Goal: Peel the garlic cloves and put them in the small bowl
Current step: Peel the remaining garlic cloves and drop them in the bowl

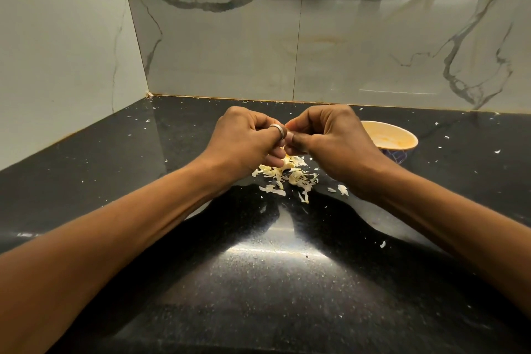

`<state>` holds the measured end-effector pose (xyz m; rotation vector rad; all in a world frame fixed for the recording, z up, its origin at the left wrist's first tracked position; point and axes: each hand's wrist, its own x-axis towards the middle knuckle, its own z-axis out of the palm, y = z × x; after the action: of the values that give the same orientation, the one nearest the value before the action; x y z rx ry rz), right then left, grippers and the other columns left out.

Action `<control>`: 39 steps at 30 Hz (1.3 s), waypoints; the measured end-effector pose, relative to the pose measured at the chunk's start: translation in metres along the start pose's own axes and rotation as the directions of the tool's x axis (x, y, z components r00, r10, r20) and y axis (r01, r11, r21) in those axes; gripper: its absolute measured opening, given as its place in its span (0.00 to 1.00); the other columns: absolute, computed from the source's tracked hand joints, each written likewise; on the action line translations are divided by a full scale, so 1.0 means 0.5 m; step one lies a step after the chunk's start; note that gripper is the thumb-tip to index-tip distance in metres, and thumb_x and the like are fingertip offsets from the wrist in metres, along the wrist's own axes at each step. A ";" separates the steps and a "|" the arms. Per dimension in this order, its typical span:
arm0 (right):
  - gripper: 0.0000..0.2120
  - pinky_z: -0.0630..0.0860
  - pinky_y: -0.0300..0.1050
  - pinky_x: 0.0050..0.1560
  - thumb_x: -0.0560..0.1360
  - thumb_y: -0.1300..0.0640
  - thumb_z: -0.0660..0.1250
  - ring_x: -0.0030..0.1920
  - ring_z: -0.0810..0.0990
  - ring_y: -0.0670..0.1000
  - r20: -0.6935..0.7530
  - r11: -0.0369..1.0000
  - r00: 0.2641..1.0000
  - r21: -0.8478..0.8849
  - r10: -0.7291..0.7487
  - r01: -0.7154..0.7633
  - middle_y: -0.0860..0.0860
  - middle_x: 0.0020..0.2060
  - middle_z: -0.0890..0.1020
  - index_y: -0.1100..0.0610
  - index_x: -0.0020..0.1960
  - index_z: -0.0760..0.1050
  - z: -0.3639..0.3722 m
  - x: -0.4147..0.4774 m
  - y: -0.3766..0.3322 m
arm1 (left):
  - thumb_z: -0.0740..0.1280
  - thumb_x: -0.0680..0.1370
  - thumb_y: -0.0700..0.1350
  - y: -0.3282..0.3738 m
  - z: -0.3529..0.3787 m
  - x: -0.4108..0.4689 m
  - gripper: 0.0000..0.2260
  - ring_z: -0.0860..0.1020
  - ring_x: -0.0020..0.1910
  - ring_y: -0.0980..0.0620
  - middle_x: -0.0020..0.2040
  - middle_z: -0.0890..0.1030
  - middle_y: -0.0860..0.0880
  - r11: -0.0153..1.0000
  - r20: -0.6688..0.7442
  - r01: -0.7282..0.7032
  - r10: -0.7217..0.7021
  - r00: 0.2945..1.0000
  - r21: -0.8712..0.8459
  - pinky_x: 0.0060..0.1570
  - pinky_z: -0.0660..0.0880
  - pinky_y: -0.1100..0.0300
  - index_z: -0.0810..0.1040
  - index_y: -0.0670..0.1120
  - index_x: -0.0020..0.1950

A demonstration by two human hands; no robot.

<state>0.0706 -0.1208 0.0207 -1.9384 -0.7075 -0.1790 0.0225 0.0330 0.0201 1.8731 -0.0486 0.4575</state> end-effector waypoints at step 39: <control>0.05 0.84 0.44 0.50 0.77 0.69 0.69 0.42 0.85 0.52 0.070 0.891 0.980 0.409 0.186 -0.199 0.62 0.45 0.84 0.64 0.51 0.81 -0.009 0.001 -0.013 | 0.66 0.80 0.38 0.024 -0.012 0.003 0.06 0.82 0.31 0.55 0.33 0.83 0.47 0.881 0.082 0.324 -0.316 0.945 -0.344 0.28 0.78 0.65 0.81 0.38 0.45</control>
<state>0.0681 -0.1224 0.0282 -1.5891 -0.5165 0.1175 0.0191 0.0344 0.0331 1.4931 0.1539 0.1803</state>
